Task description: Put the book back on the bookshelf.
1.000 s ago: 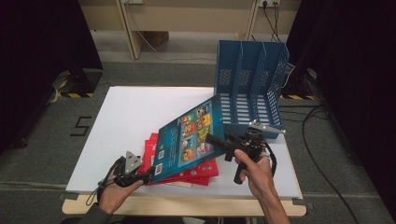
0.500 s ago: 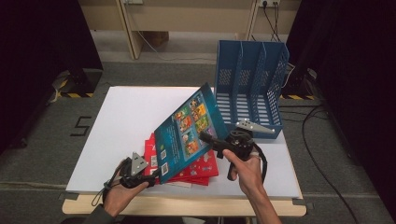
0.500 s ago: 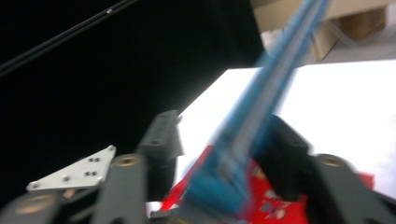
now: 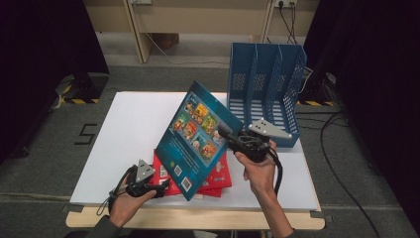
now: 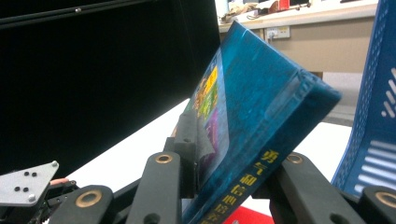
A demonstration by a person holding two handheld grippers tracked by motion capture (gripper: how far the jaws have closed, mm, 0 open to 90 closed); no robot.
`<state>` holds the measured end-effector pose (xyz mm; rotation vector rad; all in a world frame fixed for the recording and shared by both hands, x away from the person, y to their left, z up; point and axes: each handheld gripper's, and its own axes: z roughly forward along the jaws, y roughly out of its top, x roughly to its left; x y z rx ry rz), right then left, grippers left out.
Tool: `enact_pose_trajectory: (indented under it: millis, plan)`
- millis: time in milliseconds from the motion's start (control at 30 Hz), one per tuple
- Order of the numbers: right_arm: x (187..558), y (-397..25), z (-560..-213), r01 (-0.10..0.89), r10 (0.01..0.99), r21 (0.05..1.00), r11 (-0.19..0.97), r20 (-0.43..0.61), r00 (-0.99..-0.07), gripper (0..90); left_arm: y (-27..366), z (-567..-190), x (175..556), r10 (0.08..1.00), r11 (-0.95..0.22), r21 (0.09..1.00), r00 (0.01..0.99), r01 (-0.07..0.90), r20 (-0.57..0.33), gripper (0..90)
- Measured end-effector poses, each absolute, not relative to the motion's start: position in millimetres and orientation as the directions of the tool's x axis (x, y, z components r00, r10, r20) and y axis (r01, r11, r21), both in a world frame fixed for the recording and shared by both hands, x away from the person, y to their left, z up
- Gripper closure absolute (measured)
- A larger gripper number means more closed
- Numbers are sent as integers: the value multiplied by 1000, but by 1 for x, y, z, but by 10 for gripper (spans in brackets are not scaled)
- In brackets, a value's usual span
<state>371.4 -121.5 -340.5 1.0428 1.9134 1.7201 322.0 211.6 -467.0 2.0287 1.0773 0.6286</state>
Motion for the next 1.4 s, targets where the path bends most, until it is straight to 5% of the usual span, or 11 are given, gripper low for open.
enact_pose_trajectory:
  millis: [533, 1400]
  plan:
    - [359, -133, -303, 74, 723, 996, 53, 13, -691, 790, 267, -471, 347, 915, -262, 787, 402, 559, 19, 193]
    - [360, -111, -363, 185, 685, 981, 54, 98, -722, 747, 289, -491, 358, 927, -288, 719, 372, 632, 44, 189]
